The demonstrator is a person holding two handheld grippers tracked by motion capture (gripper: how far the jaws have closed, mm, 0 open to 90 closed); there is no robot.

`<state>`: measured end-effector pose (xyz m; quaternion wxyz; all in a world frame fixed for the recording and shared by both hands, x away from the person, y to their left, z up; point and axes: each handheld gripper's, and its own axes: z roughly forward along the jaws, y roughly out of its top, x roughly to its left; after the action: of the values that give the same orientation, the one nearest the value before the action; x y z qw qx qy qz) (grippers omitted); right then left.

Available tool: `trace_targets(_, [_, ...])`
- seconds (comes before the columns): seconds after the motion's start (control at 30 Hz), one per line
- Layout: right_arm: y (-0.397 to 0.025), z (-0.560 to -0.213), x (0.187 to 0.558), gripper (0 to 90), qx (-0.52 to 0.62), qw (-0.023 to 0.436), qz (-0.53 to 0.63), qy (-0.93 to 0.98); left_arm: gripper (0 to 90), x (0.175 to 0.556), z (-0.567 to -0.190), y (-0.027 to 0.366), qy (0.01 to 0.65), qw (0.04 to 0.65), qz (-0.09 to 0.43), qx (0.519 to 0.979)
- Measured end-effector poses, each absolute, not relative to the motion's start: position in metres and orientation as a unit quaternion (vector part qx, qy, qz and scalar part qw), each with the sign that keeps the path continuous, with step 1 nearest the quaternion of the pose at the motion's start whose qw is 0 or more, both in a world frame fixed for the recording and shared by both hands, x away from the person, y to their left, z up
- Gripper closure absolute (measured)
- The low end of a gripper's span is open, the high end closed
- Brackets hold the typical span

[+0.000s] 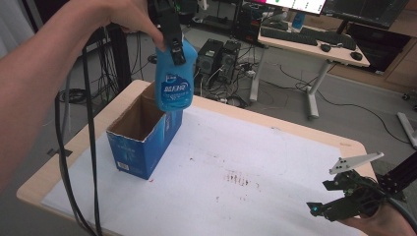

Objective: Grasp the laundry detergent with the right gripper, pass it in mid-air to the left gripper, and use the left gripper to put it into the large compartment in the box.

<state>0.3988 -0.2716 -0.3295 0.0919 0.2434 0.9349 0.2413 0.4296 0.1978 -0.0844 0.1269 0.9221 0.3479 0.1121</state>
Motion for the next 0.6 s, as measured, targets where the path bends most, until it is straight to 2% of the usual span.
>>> trace_targets(0.4, [-0.271,-0.332,0.4,13.2,0.25,0.094,0.24,0.933,38.2,0.425,-0.104,0.239,0.444,0.093,0.106,0.885])
trace_targets(0.6, [-0.268,-0.333,0.4,13.3,0.248,0.093,0.236,0.935,38.2,0.423,-0.12,0.251,0.459,0.088,0.097,0.879])
